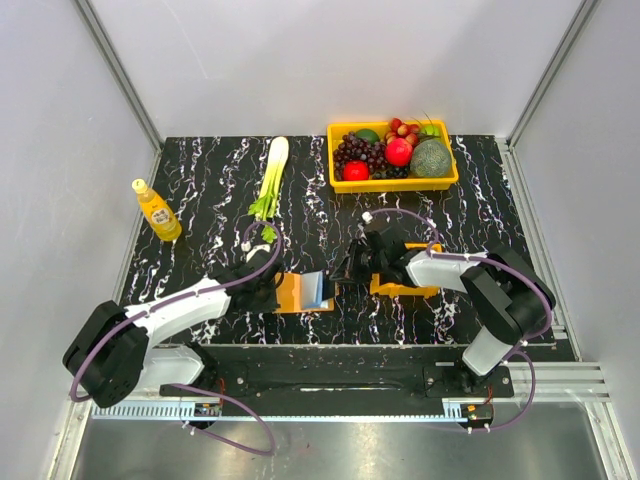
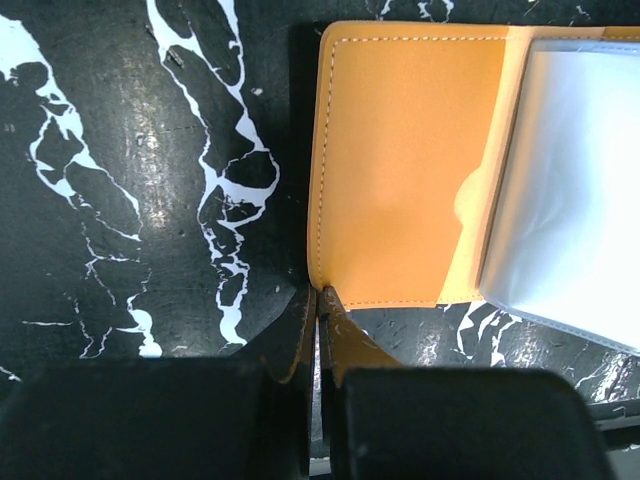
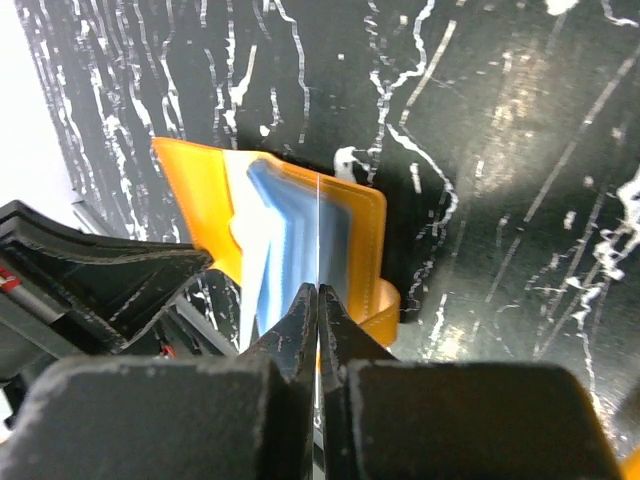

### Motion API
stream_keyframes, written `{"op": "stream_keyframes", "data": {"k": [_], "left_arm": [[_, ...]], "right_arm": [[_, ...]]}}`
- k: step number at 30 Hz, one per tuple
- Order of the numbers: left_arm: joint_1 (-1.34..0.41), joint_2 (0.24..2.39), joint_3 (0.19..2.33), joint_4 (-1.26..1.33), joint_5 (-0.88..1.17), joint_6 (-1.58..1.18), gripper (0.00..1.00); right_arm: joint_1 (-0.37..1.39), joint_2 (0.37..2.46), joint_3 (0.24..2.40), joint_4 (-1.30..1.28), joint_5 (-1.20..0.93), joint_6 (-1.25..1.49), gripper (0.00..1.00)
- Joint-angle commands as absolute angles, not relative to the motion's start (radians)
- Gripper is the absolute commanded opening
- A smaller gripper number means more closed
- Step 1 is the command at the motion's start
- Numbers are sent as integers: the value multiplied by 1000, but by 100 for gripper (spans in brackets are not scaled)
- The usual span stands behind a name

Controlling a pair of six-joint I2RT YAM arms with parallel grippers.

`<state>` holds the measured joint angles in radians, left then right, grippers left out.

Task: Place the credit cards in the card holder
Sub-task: Open the card holder at the center of the board.

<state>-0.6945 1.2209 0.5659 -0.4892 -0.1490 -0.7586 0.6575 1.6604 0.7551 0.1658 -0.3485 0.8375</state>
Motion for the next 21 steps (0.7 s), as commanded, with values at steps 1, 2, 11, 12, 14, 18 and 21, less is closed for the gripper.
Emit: {"op": "stream_keyframes", "data": {"k": [1, 2, 11, 12, 14, 18, 21], "left_arm": [[-696, 1229, 549, -408, -118, -765, 0], [-696, 1236, 546, -396, -114, -765, 0], [-695, 1256, 538, -348, -97, -779, 0], [-696, 1252, 538, -345, -97, -778, 0], [-695, 1247, 538, -344, -98, -778, 0], [-696, 1241, 528, -347, -106, -784, 0], [-696, 1229, 520, -348, -109, -790, 0]], "right_arm": [[670, 1655, 828, 199, -403, 831, 0], [675, 1657, 844, 198, -417, 827, 0], [707, 1704, 896, 196, -428, 839, 0], [709, 1713, 894, 198, -431, 839, 0], [710, 1733, 887, 206, -425, 838, 0], [715, 1758, 877, 181, -362, 822, 0], [738, 1781, 906, 147, -353, 796, 0]]}}
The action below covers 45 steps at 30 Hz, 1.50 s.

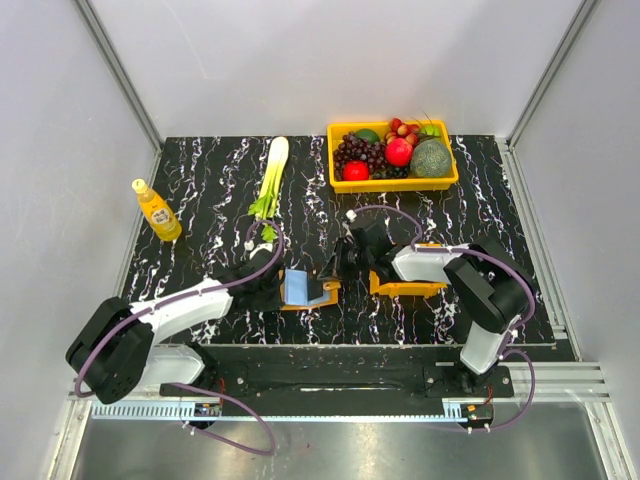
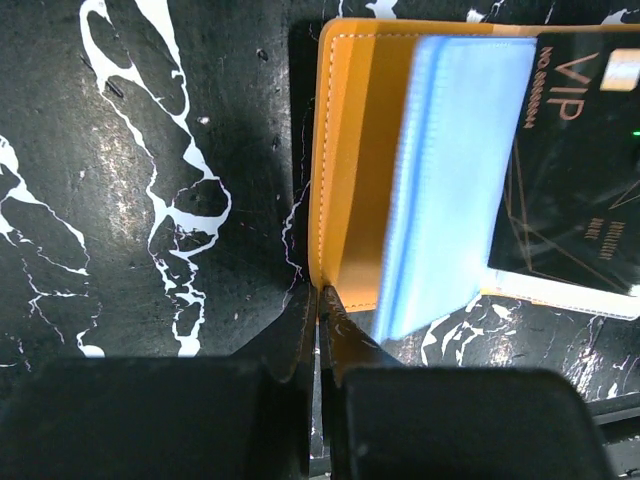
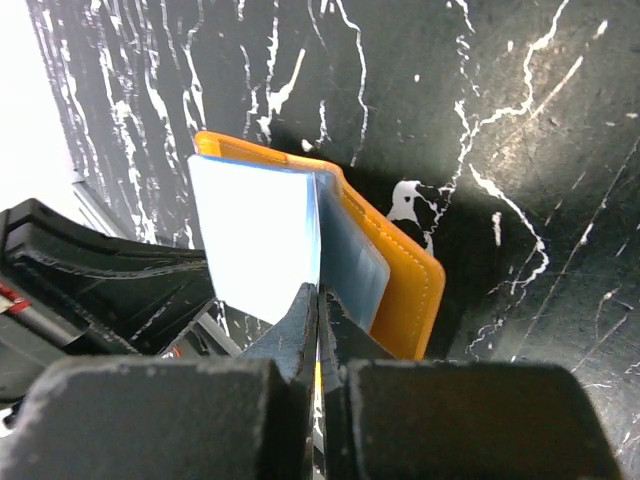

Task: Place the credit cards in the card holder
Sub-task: Open the card holder at the center of the board, then insert the credit card into the card holder.

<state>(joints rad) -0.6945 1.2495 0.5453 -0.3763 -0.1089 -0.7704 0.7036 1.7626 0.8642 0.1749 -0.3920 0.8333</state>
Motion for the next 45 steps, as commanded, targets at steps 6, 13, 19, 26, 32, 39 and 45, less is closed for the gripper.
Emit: {"op": "stream_keyframes", "data": {"k": [6, 13, 19, 26, 32, 39, 45], "left_arm": [[-695, 1171, 522, -406, -153, -818, 24], [-695, 1060, 535, -442, -192, -839, 50], [-695, 979, 542, -404, -187, -845, 60], [-693, 948, 523, -325, -125, -871, 80], [-693, 1077, 509, -287, -117, -871, 66], [-693, 1224, 526, -310, -173, -890, 26], [-695, 1292, 511, -319, -180, -903, 16]], "right_arm": [[767, 1784, 954, 68, -253, 772, 0], [782, 1795, 999, 26, -244, 741, 0], [796, 1790, 1018, -38, -204, 726, 0], [802, 1790, 1034, -61, -198, 715, 0], [804, 1786, 1028, -52, -202, 715, 0], [802, 1776, 986, 36, -233, 753, 0], [790, 1787, 924, 106, -250, 810, 0]]}}
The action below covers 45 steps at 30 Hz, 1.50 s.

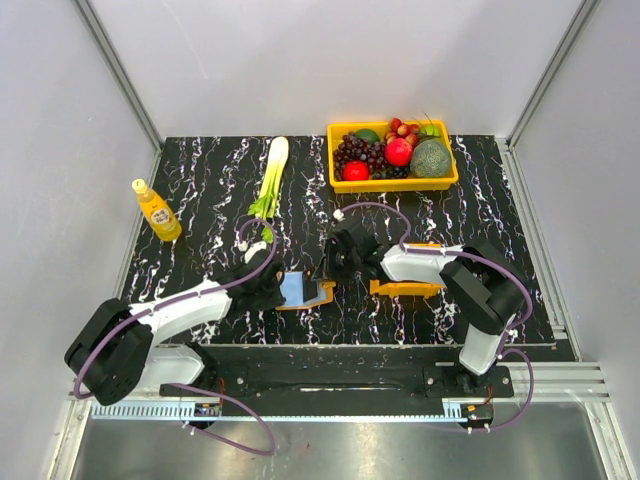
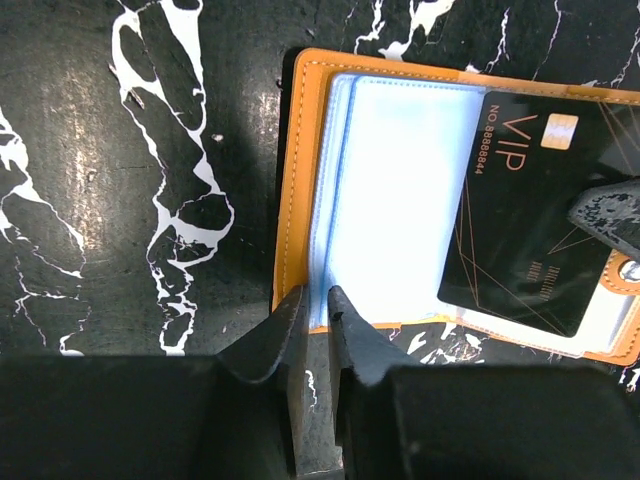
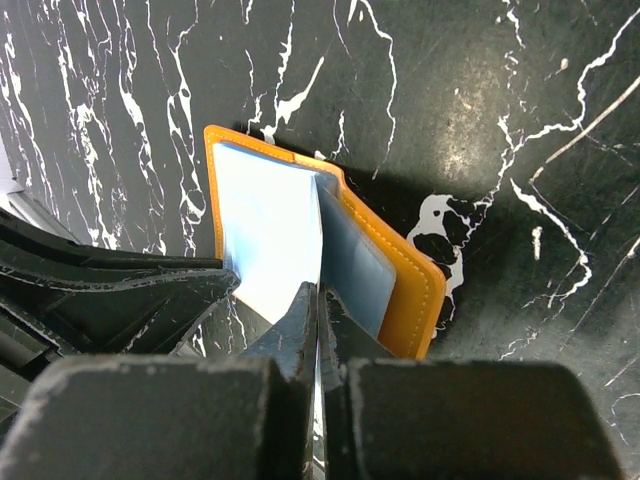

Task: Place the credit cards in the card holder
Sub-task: Insert the credit card into the card holder.

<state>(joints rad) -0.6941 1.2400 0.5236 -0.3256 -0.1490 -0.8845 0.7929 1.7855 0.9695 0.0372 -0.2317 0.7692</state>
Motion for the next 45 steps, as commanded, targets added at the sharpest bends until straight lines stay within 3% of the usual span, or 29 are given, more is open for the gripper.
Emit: {"op": "stream_keyframes", "data": {"k": [1, 7, 14, 36, 45], "left_arm": [[-695, 1293, 505, -311, -172, -904, 15], [-695, 1301, 480, -305, -170, -899, 14], [-695, 1308, 480, -316, -173, -897, 13], [-695, 1377, 499, -304, -146, -890, 9], [-695, 1408, 511, -311, -153, -900, 8]], "right_arm": [[785, 1784, 911, 121, -249, 816, 0], [756, 1786, 831, 210, -258, 853, 0], [755, 1695, 798, 132, -183, 804, 0], [756, 1802, 756, 278, -219, 864, 0], [756, 1809, 767, 278, -351, 836, 0]]}}
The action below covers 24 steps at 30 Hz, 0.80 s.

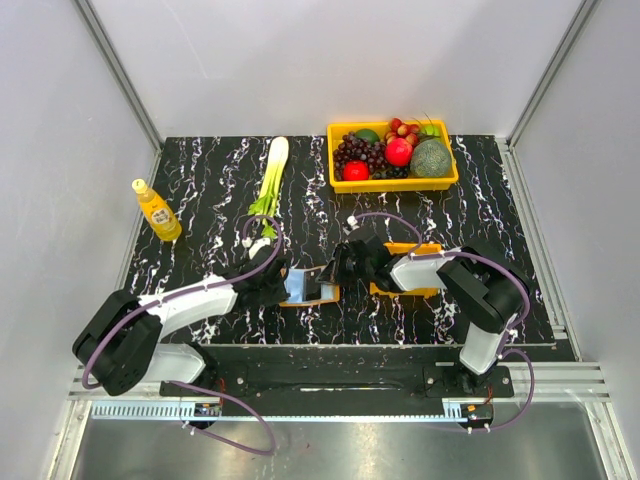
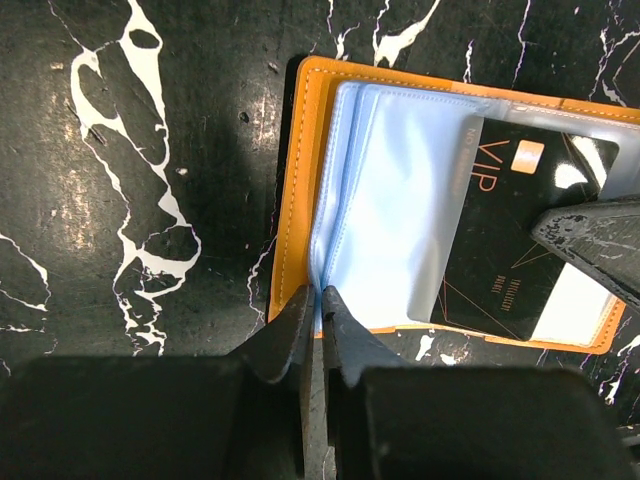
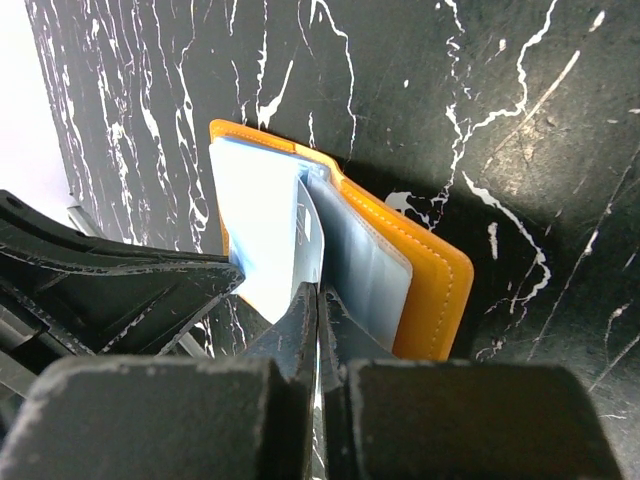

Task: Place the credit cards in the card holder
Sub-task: Insert the credit card into the card holder.

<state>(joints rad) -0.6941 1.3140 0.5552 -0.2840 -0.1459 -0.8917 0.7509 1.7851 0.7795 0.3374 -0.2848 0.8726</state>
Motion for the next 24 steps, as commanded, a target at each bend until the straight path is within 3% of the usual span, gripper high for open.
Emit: {"op": "stream_keyframes", "data": {"k": [1, 11, 16, 24], "left_arm": [[-695, 1410, 511, -311, -152, -903, 8], [-695, 1407, 512, -318, -149, -897, 9], [-695, 1391, 503, -322, -153, -899, 20], [-695, 1414, 511, -314, -147, -894, 22]], "right_arm": [[758, 1807, 769, 272, -351, 831, 0], [756, 1878, 821, 268, -339, 871, 0], [758, 1893, 842, 255, -325, 874, 2], [779, 1907, 851, 258, -367, 887, 6]]}}
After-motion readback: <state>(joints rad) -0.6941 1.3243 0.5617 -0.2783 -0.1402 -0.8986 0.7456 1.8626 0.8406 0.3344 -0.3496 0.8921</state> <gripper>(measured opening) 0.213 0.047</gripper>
